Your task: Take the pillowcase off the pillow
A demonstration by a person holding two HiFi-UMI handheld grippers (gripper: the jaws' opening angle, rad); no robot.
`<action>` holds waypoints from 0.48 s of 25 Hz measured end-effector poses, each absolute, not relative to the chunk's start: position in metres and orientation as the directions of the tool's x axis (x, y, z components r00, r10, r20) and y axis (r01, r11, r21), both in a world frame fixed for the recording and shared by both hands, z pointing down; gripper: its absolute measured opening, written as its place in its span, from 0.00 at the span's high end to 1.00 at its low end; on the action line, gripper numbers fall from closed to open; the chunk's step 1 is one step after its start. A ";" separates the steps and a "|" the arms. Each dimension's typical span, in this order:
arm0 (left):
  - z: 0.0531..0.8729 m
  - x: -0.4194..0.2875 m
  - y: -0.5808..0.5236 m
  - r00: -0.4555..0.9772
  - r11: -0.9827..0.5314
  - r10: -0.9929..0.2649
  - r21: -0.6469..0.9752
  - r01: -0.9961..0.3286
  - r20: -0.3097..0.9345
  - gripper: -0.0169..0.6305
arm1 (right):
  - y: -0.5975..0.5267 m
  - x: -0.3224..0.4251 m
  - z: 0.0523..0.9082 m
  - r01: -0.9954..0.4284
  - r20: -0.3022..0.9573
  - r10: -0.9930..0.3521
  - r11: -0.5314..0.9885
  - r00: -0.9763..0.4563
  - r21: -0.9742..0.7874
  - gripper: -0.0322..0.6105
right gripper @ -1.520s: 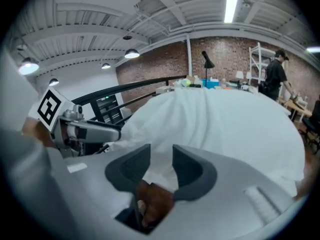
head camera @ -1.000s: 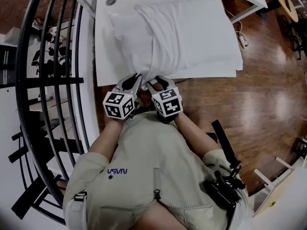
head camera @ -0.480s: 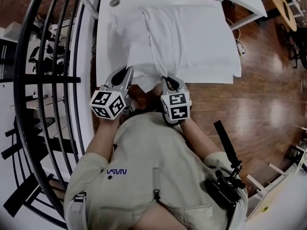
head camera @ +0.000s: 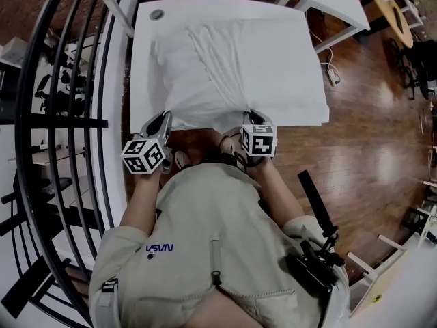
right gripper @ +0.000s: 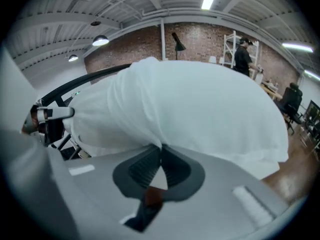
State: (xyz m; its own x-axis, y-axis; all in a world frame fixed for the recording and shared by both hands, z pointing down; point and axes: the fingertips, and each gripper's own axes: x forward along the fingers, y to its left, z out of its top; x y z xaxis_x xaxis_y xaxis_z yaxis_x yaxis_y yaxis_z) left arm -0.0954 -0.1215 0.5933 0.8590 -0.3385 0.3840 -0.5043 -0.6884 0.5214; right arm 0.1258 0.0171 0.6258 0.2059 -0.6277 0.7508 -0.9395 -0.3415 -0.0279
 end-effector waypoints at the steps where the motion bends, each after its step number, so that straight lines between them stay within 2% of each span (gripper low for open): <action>1: 0.605 -0.098 -0.118 0.851 -0.682 -0.333 0.518 -0.515 0.407 0.95 | 0.017 0.123 0.634 -0.938 0.763 -0.616 -0.344 0.197 -0.035 0.94; 7: 0.617 -0.086 -0.102 0.844 -0.719 -0.316 0.472 -0.511 0.433 0.95 | 0.024 0.124 0.643 -0.944 0.786 -0.595 -0.327 0.167 -0.047 0.94; 12: 0.605 -0.079 -0.099 0.873 -0.752 -0.288 0.472 -0.461 0.393 0.88 | 0.024 0.118 0.639 -0.949 0.789 -0.598 -0.308 0.142 -0.062 0.86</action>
State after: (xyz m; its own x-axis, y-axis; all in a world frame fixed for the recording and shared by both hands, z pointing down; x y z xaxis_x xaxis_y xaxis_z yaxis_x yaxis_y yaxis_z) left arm -0.0785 -0.0994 0.6053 0.8732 -0.2882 0.3931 -0.4606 -0.7517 0.4720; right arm 0.1183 0.0242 0.6386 0.1424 -0.5979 0.7888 -0.9494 -0.3078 -0.0619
